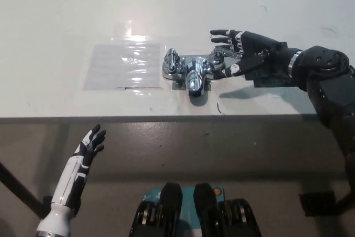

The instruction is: The faucet is at the center of the desk and the robot turn off the faucet by turning the right faucet handle using the right hand

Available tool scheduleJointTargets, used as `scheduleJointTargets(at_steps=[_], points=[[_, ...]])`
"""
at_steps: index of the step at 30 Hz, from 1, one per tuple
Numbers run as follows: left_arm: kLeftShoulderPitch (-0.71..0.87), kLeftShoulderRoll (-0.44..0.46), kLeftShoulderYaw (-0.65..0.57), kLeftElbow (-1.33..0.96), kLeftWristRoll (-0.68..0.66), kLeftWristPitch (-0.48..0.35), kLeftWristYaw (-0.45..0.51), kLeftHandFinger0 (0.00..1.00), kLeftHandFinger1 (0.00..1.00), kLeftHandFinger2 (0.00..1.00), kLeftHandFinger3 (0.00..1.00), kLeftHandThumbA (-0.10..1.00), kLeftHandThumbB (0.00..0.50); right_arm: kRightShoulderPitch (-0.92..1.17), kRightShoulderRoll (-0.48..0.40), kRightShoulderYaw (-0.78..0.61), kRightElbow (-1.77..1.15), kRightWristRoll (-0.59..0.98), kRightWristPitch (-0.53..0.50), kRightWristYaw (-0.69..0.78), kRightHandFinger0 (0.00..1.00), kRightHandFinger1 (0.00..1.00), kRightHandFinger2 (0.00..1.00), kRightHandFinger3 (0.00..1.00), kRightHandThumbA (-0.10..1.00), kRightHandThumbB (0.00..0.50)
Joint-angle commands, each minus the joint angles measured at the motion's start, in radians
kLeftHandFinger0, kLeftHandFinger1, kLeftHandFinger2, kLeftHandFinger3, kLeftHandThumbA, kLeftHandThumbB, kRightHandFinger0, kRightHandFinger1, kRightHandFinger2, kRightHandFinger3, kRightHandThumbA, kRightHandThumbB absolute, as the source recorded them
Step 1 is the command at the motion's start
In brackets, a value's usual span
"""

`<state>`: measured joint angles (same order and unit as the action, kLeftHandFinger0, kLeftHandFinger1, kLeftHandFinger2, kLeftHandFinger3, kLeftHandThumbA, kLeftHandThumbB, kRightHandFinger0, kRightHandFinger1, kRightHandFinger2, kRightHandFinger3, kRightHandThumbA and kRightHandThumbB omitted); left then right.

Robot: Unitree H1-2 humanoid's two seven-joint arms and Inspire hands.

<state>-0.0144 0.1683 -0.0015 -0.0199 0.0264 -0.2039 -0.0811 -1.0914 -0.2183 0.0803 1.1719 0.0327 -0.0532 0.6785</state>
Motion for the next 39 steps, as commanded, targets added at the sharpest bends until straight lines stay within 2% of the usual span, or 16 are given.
scheduleJointTargets(at_steps=[1, 3, 5, 8, 14, 20, 22, 23, 25, 28, 30, 31, 32, 36, 39], points=[[-0.021, 0.008, 0.000, -0.031, -0.001, -0.030, -0.007, 1.00, 1.00, 1.00, 1.00, 1.00, 0.236, 0.019, 0.062, -0.010, -0.137, 0.064, 0.047, 0.091, 1.00, 1.00, 1.00, 1.00, 1.00, 0.440], [-0.020, 0.006, 0.000, -0.030, 0.000, -0.030, -0.006, 1.00, 1.00, 1.00, 1.00, 1.00, 0.237, 0.049, 0.069, -0.021, -0.200, 0.074, 0.057, 0.060, 1.00, 1.00, 1.00, 1.00, 1.00, 0.429], [-0.018, 0.005, 0.001, -0.028, -0.001, -0.034, -0.006, 1.00, 1.00, 1.00, 1.00, 1.00, 0.243, 0.091, 0.084, -0.035, -0.291, 0.076, 0.057, 0.004, 1.00, 1.00, 1.00, 1.00, 1.00, 0.396], [-0.016, 0.003, 0.002, -0.028, -0.006, -0.035, -0.006, 1.00, 1.00, 1.00, 1.00, 1.00, 0.246, 0.117, 0.099, -0.043, -0.348, 0.065, 0.064, -0.045, 1.00, 1.00, 1.00, 1.00, 1.00, 0.409], [-0.015, 0.005, 0.002, -0.031, 0.006, -0.030, -0.002, 1.00, 1.00, 1.00, 1.00, 1.00, 0.246, 0.196, 0.170, -0.083, -0.481, 0.031, 0.061, -0.257, 1.00, 1.00, 1.00, 1.00, 1.00, 0.303], [-0.012, 0.008, 0.005, -0.032, -0.001, -0.037, -0.004, 1.00, 1.00, 1.00, 1.00, 1.00, 0.244, 0.233, 0.301, -0.136, -0.526, -0.026, 0.020, -0.529, 1.00, 1.00, 1.00, 1.00, 1.00, 0.329], [-0.014, 0.010, 0.004, -0.031, 0.004, -0.042, -0.005, 1.00, 1.00, 1.00, 1.00, 1.00, 0.235, 0.246, 0.358, -0.155, -0.577, -0.043, 0.042, -0.630, 1.00, 1.00, 1.00, 1.00, 1.00, 0.347], [-0.014, 0.009, 0.003, -0.033, 0.003, -0.035, -0.006, 1.00, 1.00, 1.00, 1.00, 1.00, 0.241, 0.250, 0.380, -0.160, -0.601, -0.048, 0.063, -0.660, 1.00, 1.00, 1.00, 1.00, 1.00, 0.340], [-0.012, 0.007, 0.003, -0.036, 0.003, -0.027, -0.005, 1.00, 1.00, 1.00, 1.00, 1.00, 0.235, 0.252, 0.420, -0.169, -0.625, -0.062, 0.065, -0.720, 1.00, 1.00, 1.00, 1.00, 1.00, 0.305], [-0.009, 0.006, 0.002, -0.037, 0.009, -0.031, -0.002, 1.00, 1.00, 1.00, 1.00, 0.99, 0.230, 0.250, 0.470, -0.172, -0.651, -0.084, 0.079, -0.792, 1.00, 1.00, 1.00, 1.00, 1.00, 0.291], [-0.010, 0.008, 0.003, -0.035, 0.010, -0.038, -0.002, 1.00, 1.00, 1.00, 1.00, 1.00, 0.217, 0.246, 0.509, -0.170, -0.665, -0.118, 0.080, -0.867, 1.00, 1.00, 1.00, 1.00, 1.00, 0.227], [-0.012, 0.009, 0.003, -0.035, 0.009, -0.037, -0.003, 1.00, 1.00, 1.00, 1.00, 1.00, 0.216, 0.244, 0.520, -0.172, -0.671, -0.123, 0.083, -0.886, 1.00, 1.00, 1.00, 1.00, 1.00, 0.223], [-0.016, 0.012, 0.003, -0.036, 0.013, -0.036, -0.003, 1.00, 1.00, 1.00, 1.00, 1.00, 0.212, 0.235, 0.545, -0.186, -0.667, -0.124, 0.065, -0.936, 1.00, 1.00, 1.00, 1.00, 1.00, 0.190], [-0.021, 0.018, 0.005, -0.049, 0.020, -0.020, -0.004, 1.00, 1.00, 1.00, 1.00, 1.00, 0.221, 0.222, 0.584, -0.192, -0.646, -0.162, 0.051, -1.048, 1.00, 1.00, 1.00, 1.00, 1.00, 0.137], [-0.021, 0.021, 0.005, -0.055, 0.018, -0.014, -0.007, 1.00, 1.00, 1.00, 1.00, 1.00, 0.218, 0.224, 0.592, -0.188, -0.641, -0.176, 0.054, -1.082, 1.00, 1.00, 1.00, 1.00, 1.00, 0.126]])
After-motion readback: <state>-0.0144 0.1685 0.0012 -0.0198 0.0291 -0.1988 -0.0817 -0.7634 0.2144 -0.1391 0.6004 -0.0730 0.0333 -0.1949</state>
